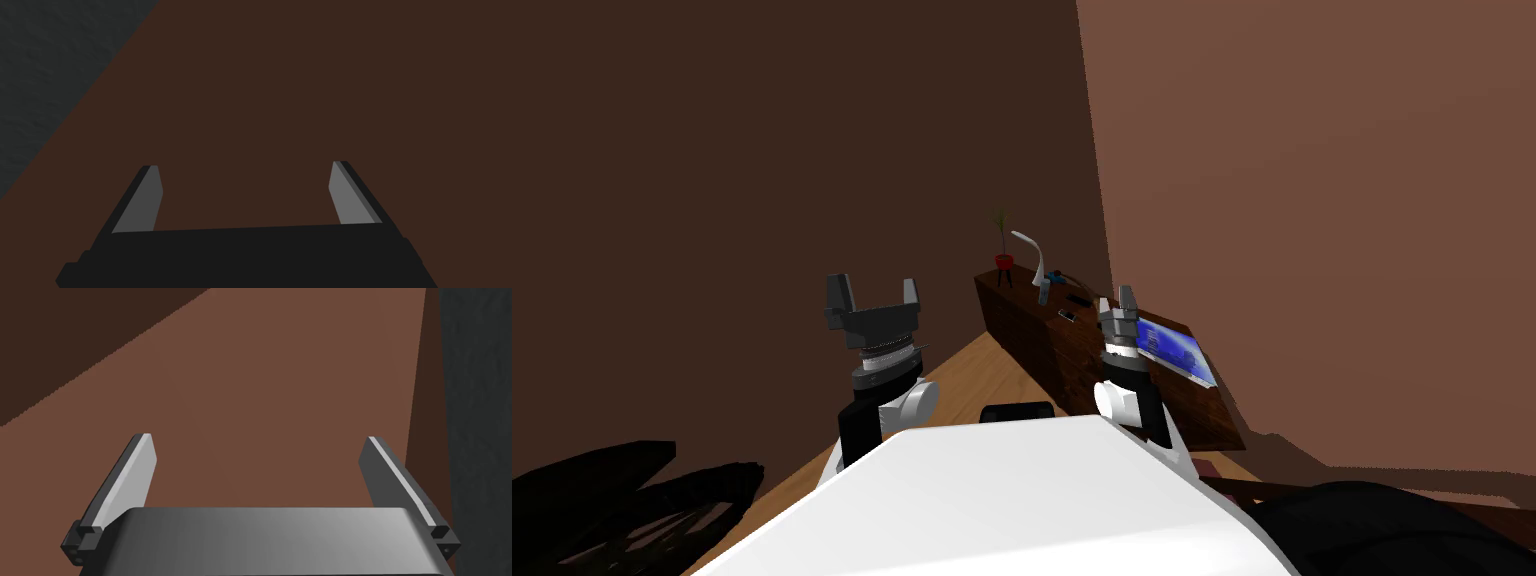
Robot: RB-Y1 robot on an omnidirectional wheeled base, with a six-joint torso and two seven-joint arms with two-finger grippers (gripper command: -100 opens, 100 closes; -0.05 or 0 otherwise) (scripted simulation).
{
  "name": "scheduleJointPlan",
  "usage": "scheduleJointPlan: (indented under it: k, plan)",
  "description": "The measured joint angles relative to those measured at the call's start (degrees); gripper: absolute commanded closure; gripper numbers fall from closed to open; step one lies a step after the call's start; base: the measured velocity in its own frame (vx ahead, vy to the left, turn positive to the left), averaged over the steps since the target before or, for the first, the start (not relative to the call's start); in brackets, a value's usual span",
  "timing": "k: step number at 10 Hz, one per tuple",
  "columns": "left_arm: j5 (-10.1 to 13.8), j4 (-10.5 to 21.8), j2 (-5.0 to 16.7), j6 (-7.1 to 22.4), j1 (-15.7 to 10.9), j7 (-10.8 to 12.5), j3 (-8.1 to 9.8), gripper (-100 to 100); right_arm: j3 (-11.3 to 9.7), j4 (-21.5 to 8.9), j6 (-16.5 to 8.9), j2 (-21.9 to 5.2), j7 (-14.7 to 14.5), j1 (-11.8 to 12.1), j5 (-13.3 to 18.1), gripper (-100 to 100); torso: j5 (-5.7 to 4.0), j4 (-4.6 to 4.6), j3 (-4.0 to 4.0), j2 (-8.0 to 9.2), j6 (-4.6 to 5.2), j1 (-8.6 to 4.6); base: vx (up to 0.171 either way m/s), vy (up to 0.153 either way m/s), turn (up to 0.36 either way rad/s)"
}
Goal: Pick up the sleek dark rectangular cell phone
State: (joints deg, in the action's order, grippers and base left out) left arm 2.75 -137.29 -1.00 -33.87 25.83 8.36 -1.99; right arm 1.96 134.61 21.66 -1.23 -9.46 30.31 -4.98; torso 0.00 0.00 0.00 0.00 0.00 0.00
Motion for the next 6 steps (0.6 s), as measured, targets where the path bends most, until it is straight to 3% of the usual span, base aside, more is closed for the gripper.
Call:
scheduleJointPlan:
  k: [6]
  plan:
    - [0.0,0.0,0.0,0.0,0.0,0.0,-0.01,0,4.6,-3.0,-0.2,-7.5,-0.9,7.4,2.8,-100,0.08,0.06,0.15,0.25,0.01,0.31,-0.065,0.083,0.045]
